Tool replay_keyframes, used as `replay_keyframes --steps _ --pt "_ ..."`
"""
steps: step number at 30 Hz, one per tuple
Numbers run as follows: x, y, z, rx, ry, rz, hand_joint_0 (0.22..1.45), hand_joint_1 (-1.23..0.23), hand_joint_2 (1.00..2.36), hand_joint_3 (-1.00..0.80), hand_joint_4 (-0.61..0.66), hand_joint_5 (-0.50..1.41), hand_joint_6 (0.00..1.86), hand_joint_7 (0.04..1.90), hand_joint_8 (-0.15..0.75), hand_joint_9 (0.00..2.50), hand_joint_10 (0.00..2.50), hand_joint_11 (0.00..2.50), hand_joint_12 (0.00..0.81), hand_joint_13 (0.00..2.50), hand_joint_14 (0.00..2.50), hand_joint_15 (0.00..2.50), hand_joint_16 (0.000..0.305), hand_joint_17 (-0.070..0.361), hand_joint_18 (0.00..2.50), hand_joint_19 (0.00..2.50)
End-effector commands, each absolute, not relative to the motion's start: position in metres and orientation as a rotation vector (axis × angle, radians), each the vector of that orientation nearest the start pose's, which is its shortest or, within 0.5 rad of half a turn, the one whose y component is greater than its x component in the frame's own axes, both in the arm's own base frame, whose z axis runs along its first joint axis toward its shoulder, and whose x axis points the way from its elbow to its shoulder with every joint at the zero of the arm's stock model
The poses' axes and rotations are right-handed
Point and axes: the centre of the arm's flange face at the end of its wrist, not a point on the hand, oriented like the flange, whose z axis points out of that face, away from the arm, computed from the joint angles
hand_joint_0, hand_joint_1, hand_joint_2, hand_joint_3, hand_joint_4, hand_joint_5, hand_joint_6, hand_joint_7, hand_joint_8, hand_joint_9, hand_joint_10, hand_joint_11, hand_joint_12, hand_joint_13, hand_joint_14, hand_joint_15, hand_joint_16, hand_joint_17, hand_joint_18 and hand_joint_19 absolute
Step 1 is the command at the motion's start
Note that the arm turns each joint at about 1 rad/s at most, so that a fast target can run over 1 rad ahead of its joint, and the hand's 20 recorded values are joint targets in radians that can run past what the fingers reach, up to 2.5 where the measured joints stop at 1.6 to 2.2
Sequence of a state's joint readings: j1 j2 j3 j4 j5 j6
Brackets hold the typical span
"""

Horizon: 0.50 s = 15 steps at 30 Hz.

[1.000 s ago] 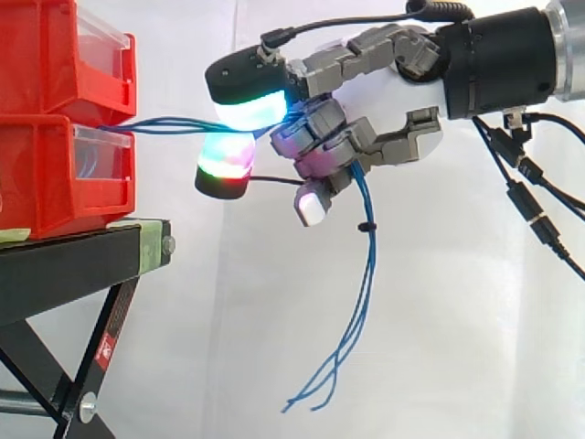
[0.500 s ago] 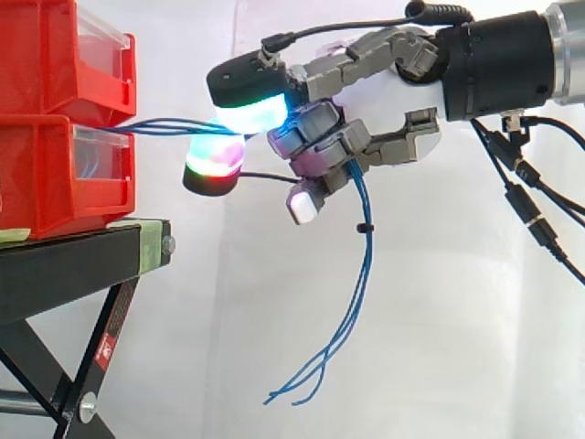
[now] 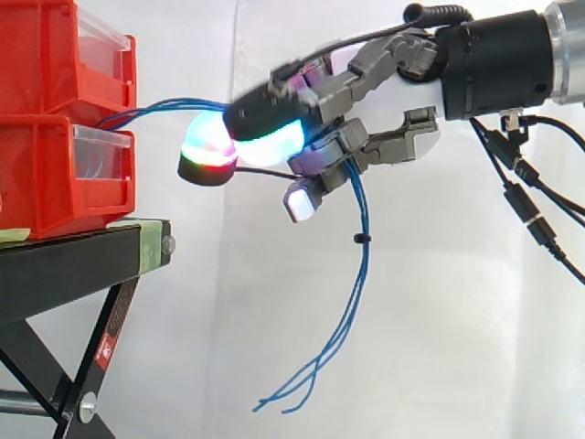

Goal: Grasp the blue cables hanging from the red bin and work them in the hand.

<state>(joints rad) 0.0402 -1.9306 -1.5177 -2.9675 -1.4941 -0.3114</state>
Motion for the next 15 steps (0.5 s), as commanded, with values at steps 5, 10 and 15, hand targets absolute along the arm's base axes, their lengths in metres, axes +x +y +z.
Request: replay_keyframes --steps 5,10,15 --pt "0.614 -0.117 0.330 1.067 1.430 0.889 0.82 -0.71 1.01 -0.78 0.22 0.22 0.29 1.26 0.373 0.41 2.50 2.50 0.480 0.82 2.50 1.70 0.051 0.114 0.94 0.68" --pt "0.614 -0.119 0.330 1.088 1.409 0.863 0.80 -0.70 1.00 -0.91 0.22 0.26 0.34 1.25 0.372 0.51 2.50 2.50 0.481 0.89 2.50 1.71 0.050 0.114 0.99 0.68" --pt "0.613 -0.128 0.329 1.122 1.371 0.803 0.80 -0.69 1.00 -0.97 0.23 0.29 0.38 1.24 0.377 0.58 2.50 2.50 0.484 0.93 2.50 1.71 0.051 0.115 1.06 0.65"
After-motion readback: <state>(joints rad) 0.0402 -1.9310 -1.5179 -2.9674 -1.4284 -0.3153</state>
